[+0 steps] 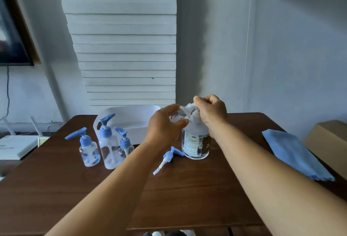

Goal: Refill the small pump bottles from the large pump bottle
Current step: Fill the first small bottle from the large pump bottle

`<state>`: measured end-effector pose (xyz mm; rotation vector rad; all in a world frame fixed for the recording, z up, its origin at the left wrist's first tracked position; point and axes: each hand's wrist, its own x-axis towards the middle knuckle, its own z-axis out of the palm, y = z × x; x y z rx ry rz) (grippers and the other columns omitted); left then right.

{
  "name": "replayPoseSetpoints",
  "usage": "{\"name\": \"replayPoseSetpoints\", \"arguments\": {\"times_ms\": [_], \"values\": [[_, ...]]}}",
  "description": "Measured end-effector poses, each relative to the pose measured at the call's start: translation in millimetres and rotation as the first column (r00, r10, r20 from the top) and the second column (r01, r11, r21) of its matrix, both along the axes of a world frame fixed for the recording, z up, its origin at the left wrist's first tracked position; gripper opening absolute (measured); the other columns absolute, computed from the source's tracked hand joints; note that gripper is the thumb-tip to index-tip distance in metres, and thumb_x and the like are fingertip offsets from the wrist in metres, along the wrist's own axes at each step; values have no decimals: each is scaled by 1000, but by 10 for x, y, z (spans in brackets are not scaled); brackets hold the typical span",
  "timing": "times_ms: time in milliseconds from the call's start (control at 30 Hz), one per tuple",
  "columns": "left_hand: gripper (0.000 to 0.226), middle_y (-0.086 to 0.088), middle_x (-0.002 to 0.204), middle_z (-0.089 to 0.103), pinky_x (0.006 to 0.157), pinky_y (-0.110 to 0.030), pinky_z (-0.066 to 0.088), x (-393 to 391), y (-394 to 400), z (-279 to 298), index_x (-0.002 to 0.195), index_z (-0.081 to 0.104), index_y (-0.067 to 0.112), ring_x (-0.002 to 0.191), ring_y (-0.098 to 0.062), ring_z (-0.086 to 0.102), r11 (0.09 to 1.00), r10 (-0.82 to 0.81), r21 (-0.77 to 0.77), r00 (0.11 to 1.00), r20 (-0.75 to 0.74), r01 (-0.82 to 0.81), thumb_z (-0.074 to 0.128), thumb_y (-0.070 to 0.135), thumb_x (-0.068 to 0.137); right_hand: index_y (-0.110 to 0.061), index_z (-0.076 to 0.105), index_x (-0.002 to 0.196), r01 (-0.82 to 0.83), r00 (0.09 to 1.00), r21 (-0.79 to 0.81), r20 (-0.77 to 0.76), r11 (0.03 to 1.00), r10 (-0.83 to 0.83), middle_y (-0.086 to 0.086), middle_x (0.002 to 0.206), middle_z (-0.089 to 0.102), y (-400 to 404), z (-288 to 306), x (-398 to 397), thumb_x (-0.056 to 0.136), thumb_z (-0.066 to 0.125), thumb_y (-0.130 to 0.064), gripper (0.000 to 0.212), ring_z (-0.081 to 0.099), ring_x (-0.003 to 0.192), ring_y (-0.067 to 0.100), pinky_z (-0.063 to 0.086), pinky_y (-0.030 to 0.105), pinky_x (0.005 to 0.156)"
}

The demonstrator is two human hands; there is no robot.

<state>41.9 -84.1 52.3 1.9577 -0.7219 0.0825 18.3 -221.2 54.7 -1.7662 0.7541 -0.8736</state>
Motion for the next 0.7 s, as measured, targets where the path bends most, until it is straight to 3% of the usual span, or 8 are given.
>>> {"name": "replayPoseSetpoints", "arguments": {"times_ms": [133, 233, 333, 500, 600, 700], "values": [[30, 13, 95, 59, 61, -6, 33, 25, -9, 50, 110, 63, 25, 80, -6, 53, 1000, -4, -12, 999, 35, 5, 70, 25, 80, -20, 52, 70, -86, 996, 12, 23, 996, 86, -4, 72, 59, -52, 132, -57, 85, 61, -37, 25, 56, 75, 16, 42, 25, 59], [27, 17, 87, 56, 57, 0, 35, 5, -32, 11, 107, 63, 24, 77, -3, 51, 1000, -7, -19, 1000, 29, 8, 70, 22, 81, -20, 54, 71, -41, 995, 32, 89, 999, 38, -5, 74, 61, -4, -12, -55, 84, 61, -40, 25, 57, 76, 15, 45, 27, 67], [29, 19, 83, 55, 59, 0, 36, -10, -2, -11, 109, 63, 22, 80, -5, 52, 1000, -9, -28, 1000, 3, 10, 69, 20, 81, -21, 53, 71, -38, 999, 21, 21, 999, 37, -3, 80, 64, 10, -38, -25, 83, 60, -44, 27, 60, 83, 19, 48, 34, 76], [31, 13, 93, 59, 63, -7, 35, 51, -6, 50, 109, 63, 27, 77, -6, 54, 1000, -16, -16, 999, 40, 17, 71, 24, 79, -20, 56, 76, -97, 995, 47, 17, 994, 96, 1, 84, 65, -49, 121, -40, 85, 61, -40, 23, 59, 84, 19, 44, 28, 69], [30, 13, 93, 59, 62, -7, 34, 46, -20, 7, 108, 62, 26, 79, -7, 54, 1000, -18, -14, 999, 30, 18, 71, 23, 80, -22, 53, 71, -21, 999, 24, 46, 1000, 20, -4, 78, 64, -4, -21, -13, 82, 59, -45, 27, 62, 87, 21, 51, 38, 83], [27, 13, 94, 58, 62, -5, 34, 26, -1, -21, 105, 62, 27, 84, -7, 54, 1000, -15, -26, 1000, 6, 15, 70, 21, 80, -22, 49, 68, -7, 1000, -2, -8, 1000, 7, -5, 75, 61, 13, -45, -4, 81, 58, -47, 29, 62, 93, 25, 49, 45, 92]]}}
